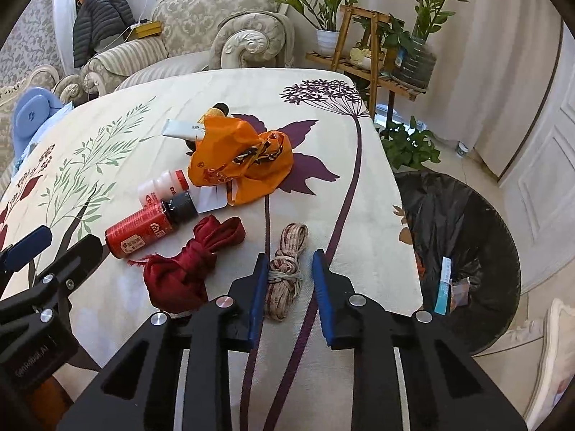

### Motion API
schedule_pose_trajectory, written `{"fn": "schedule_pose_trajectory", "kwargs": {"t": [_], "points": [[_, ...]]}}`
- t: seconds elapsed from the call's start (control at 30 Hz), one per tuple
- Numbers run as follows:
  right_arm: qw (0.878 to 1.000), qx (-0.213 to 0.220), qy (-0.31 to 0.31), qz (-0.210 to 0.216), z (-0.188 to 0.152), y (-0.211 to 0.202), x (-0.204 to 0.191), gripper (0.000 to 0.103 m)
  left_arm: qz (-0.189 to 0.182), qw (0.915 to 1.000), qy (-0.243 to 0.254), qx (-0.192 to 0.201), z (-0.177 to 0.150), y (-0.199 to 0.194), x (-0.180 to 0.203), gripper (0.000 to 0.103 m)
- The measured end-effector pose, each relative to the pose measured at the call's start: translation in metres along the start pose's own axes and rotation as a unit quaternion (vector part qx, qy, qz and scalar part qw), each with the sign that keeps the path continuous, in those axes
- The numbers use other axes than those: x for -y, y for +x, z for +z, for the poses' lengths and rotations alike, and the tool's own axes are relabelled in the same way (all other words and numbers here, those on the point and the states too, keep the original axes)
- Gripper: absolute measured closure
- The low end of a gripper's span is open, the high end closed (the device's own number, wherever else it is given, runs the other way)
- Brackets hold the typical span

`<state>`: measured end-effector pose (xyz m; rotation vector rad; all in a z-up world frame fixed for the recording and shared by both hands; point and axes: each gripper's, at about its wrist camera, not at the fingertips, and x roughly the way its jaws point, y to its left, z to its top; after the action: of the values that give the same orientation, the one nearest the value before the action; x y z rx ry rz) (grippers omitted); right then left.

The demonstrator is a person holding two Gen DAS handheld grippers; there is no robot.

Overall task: Collect trash
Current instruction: 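Grasp the beige twine bundle with the right gripper, then grasp the dark red cloth with the left gripper while the right lifts the twine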

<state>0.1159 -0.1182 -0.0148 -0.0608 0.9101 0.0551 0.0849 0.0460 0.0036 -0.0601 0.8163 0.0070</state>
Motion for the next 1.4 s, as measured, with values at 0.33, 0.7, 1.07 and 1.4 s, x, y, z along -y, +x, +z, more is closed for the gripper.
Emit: {"fn": "schedule_pose_trajectory", "kwargs": {"t": [0.33, 0.7, 1.07, 1.4], "points": [[1.000, 0.017, 0.009, 0.019, -0.004, -0.012, 0.013, 0.084, -0.013, 0.9998, 0.013, 0.003, -0.001, -0.005, 0.018, 0.021], [0.999, 0.028, 0.037, 0.013, -0.014, -0.024, 0.050, 0.084, -0.049, 0.9979, 0.043, -0.007, -0.004, 0.003, 0.059, 0.021], [0.997, 0.033, 0.062, 0.018, -0.022, -0.026, 0.077, 0.084, -0.060, 0.9973, 0.042, -0.007, -0.001, -0.009, 0.068, 0.021], [0.996, 0.028, 0.078, 0.017, -0.028, -0.022, 0.091, 0.084, -0.044, 0.9964, 0.060, -0.039, 0.005, 0.028, 0.080, 0.044]]}}
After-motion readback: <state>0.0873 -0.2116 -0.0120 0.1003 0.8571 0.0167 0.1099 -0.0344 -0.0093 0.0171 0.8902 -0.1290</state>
